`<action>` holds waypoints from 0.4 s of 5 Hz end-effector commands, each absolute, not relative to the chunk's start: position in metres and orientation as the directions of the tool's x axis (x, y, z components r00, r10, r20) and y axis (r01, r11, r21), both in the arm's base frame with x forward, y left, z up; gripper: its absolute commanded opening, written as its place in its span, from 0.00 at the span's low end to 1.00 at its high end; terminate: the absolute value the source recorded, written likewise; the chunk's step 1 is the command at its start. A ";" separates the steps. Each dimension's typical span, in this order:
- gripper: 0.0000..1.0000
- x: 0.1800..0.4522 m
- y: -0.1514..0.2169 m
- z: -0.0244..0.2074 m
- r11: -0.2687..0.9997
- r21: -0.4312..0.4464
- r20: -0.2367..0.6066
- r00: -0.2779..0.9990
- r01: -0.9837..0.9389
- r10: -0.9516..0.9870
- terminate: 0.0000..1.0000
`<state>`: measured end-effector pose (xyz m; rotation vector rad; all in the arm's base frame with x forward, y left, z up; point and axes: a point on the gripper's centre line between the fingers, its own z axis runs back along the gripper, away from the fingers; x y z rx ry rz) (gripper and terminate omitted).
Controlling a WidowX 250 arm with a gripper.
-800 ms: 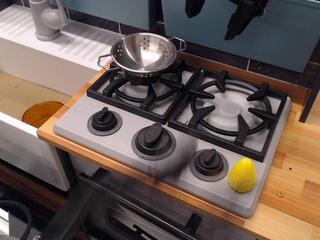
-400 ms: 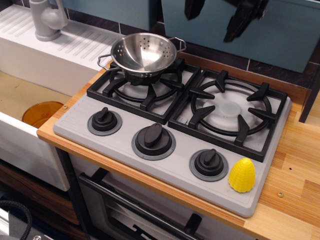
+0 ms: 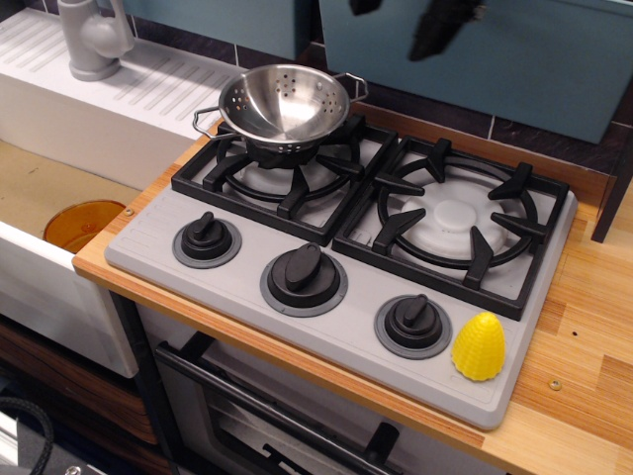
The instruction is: End effector reaching pot or pan
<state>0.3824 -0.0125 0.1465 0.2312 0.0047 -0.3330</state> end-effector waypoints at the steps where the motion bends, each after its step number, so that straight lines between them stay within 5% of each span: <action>1: 1.00 0.388 0.006 0.167 0.919 0.261 0.042 0.948 0.295 -0.316 0.00; 2: 1.00 0.382 0.011 0.145 0.931 0.240 0.069 0.952 0.274 -0.298 0.00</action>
